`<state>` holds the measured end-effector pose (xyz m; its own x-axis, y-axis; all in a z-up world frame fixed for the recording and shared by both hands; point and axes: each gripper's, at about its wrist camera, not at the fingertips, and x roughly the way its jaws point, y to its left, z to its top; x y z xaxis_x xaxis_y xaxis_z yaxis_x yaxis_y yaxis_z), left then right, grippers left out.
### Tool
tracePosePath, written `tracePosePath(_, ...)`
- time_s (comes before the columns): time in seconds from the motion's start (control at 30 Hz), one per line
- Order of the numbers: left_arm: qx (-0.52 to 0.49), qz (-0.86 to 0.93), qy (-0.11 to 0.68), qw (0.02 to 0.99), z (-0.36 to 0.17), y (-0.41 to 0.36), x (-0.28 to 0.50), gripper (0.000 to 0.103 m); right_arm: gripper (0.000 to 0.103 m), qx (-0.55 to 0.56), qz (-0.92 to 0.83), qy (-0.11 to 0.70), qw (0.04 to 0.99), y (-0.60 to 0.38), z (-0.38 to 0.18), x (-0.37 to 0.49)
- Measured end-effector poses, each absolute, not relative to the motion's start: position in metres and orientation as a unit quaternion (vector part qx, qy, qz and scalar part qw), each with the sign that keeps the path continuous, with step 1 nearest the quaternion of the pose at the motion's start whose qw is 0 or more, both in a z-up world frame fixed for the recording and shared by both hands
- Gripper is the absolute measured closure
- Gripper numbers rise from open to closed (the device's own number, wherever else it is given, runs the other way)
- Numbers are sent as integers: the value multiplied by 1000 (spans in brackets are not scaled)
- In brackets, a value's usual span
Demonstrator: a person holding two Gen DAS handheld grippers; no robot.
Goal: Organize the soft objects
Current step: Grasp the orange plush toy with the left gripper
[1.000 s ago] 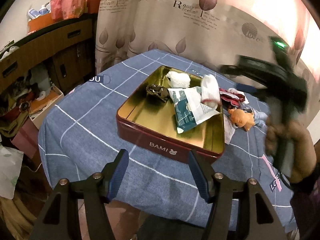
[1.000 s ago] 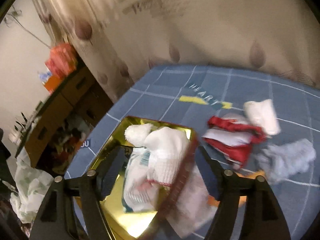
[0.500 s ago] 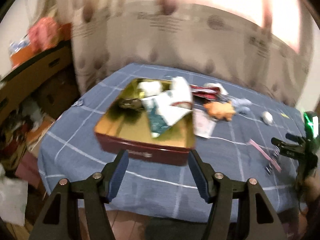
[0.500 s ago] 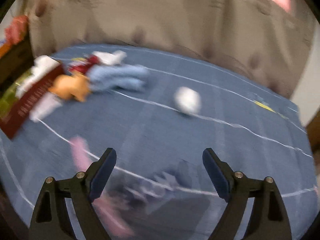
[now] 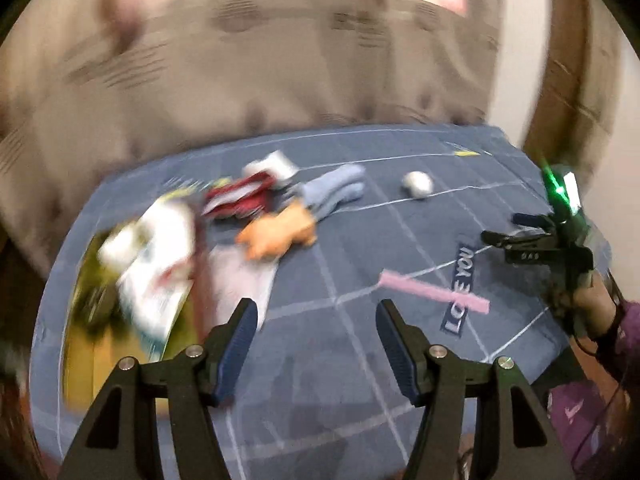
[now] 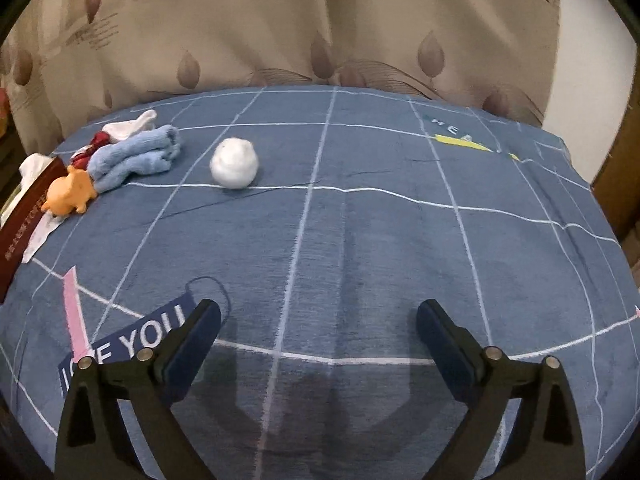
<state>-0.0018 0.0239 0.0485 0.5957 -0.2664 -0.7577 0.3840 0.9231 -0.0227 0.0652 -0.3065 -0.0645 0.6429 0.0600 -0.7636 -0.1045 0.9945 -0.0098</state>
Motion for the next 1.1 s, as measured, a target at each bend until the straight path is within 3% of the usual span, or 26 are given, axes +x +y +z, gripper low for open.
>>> tracePosePath(0.17,175,-211,433,859,34,-6,59,40,4,-14,64,412,909,-303,-62,59)
tracePosePath(0.57,308,-247,478,784,-15,-19,131,40,4,39,95,412,905,-316,-63,59)
tracePosePath(0.83,331,-264,479,769,-28,-14,149,41,4,43,100,428,897,-316,-68,65)
tracePosePath(0.9,288,-270,493,775,-24,-8,161,50,4,44,99,431,896,-316,-68,66)
tracePosePath(1.1,271,-254,504,780,-23,-7,172,48,4,43,99,432,895,-316,-69,66)
